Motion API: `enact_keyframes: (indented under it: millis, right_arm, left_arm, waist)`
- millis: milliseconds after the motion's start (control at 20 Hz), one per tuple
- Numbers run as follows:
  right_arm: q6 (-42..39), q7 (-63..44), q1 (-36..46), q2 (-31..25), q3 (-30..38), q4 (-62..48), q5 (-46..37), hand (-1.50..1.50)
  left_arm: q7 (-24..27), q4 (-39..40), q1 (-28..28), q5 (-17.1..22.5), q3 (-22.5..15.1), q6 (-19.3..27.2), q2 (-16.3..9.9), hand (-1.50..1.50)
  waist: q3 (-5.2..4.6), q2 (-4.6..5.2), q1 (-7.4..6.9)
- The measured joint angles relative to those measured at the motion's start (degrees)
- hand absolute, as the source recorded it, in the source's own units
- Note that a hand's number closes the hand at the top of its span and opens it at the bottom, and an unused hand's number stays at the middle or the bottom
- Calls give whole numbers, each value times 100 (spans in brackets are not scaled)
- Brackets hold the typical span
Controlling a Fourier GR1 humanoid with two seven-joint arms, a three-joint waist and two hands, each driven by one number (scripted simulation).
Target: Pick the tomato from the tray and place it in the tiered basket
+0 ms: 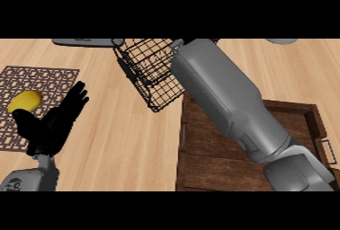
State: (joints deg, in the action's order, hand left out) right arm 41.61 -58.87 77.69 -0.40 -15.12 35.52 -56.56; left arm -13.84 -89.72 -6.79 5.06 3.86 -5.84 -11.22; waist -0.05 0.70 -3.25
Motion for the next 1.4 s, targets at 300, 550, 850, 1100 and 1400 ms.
enact_keyframes:
  millis: [300, 550, 850, 1100, 1400]
  right_arm:
    - [1000, -77, -105, 7, 343, 374, 118, -150]
    - [1599, -119, -223, -43, 744, 782, -75, -150]
    - [1805, -360, -742, -261, 1113, 1703, -783, -150]
    - [1535, -556, -1583, -354, 1320, 3118, -1258, -150]
    - [880, -804, -2856, -511, 1244, 5286, -1481, -150]
  left_arm:
    - [-26, 9, 25, 42, 75, 6, -14, 0]
    - [114, 3, 234, -1, 115, 59, 26, 0]
    - [95, -22, 344, -6, 209, 112, 5, 0]
    - [33, -189, 572, 78, 340, 67, -89, 0]
    - [-43, -241, 582, 79, 411, 111, -123, 0]
  waist:
    - [4, -31, 91]
    - [5, -73, 237]
    - [6, -149, 460]
    - [9, -216, 617]
    - [11, -233, 736]
